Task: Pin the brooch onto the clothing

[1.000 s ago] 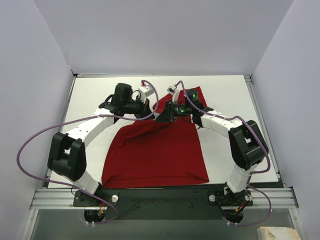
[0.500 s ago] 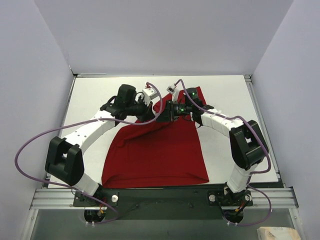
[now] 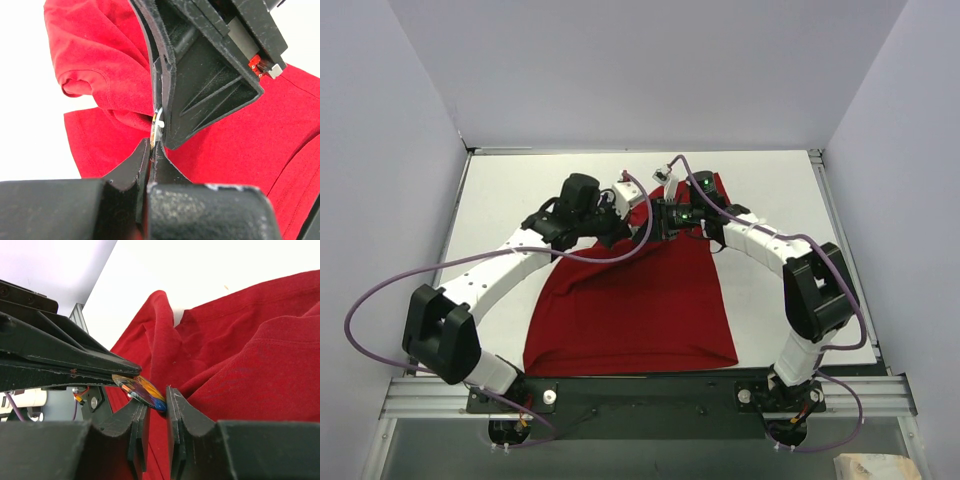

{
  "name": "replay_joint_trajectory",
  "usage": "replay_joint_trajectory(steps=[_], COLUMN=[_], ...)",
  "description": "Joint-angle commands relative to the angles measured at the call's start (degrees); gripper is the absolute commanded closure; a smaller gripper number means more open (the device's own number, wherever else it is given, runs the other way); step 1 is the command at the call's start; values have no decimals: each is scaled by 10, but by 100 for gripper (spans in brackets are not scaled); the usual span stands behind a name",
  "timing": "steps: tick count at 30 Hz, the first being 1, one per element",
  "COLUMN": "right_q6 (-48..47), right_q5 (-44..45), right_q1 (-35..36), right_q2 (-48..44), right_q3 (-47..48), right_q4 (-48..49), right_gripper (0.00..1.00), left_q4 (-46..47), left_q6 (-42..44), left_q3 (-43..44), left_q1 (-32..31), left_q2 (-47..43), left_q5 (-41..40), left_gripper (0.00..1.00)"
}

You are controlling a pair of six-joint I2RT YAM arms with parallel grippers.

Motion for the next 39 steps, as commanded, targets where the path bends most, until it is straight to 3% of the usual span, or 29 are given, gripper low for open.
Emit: replay_joint_trajectory(steps=[1, 16, 39], right_q6=[17, 75, 114], right_q5=[66, 90, 70], right_q1=[22, 4, -9], right_q2=[-24, -30, -37], right_q3=[18, -5, -38], right_q4=[40, 89, 166], right_gripper=[100, 100, 100], left_q4=[74, 179, 228], left_q6=[-4, -17, -34], left_q3=[-10, -146, -195], left_q1=[-53, -53, -48], left_q2=[-66, -180, -214], left_q5=[103, 40, -34], left_gripper=[100, 100, 100])
